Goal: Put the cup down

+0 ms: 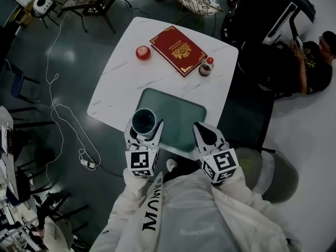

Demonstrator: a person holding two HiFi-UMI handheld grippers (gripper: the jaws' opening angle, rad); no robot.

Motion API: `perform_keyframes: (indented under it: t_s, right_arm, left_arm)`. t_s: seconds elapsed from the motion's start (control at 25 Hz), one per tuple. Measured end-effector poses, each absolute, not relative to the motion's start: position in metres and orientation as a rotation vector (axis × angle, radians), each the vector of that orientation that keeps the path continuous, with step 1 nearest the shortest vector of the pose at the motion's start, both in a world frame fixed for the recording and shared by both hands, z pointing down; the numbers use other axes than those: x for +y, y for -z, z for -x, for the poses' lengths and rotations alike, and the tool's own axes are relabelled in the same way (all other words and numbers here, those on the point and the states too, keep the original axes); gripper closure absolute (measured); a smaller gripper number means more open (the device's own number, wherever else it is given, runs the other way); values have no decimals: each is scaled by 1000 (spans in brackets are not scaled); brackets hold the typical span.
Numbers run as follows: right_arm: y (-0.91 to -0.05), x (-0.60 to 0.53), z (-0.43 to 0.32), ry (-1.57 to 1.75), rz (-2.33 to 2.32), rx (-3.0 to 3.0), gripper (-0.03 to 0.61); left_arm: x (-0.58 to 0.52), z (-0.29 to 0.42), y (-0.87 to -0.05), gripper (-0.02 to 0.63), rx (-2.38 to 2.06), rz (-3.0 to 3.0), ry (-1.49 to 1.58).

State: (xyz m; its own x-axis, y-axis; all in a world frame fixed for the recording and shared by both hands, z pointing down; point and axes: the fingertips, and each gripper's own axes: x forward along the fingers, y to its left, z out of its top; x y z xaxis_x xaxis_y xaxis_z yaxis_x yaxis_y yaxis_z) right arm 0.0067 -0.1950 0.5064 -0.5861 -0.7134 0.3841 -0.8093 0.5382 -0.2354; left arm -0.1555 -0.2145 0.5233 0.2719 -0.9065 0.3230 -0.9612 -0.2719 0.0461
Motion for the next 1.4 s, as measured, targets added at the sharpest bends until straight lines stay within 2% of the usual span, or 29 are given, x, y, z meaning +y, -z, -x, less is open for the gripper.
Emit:
perform_keyframes:
  t_s: [1.4]
  right_arm:
    - [-560, -310, -12, -638, -1110, -2474, 574]
  left_arm:
    - [-333, 187, -627, 232, -1923, -2073, -428]
